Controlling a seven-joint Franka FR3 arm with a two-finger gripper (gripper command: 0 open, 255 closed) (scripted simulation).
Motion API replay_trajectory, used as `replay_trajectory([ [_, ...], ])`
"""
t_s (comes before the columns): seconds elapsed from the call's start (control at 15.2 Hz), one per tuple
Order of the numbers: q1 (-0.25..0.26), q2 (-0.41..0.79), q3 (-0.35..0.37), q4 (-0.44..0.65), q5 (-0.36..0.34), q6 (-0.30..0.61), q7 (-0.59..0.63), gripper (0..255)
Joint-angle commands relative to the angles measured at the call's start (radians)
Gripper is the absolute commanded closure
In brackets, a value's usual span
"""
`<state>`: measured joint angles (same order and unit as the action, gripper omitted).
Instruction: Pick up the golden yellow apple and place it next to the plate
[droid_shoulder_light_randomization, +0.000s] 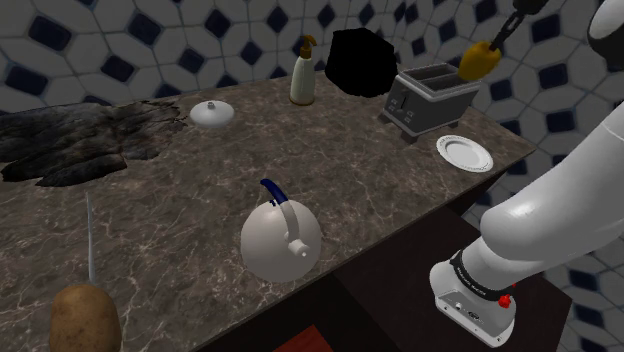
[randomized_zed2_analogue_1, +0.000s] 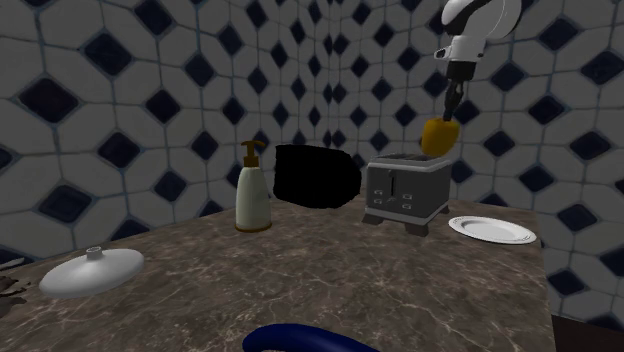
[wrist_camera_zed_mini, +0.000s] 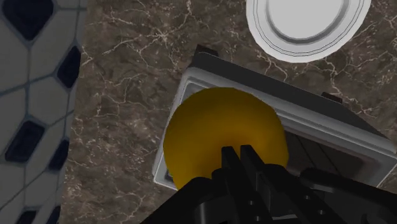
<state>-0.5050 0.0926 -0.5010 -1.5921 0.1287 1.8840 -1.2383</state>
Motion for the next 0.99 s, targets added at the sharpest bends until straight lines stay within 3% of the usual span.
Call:
replay_trajectory([
  [0.0,-0.034,0.040,-0.021,0.041,0.032,-0.015,-0.057,255],
  [0.4,-0.172,0.215,-0.062,0.254,0.157,-0.099,-0.213,255],
  [0.66,-0.311,0.371,-0.064,0.475,0.252,-0.192,-0.298,255],
  [0.92,-0.290,0.350,-0.063,0.389,0.243,-0.127,-0.306,255],
])
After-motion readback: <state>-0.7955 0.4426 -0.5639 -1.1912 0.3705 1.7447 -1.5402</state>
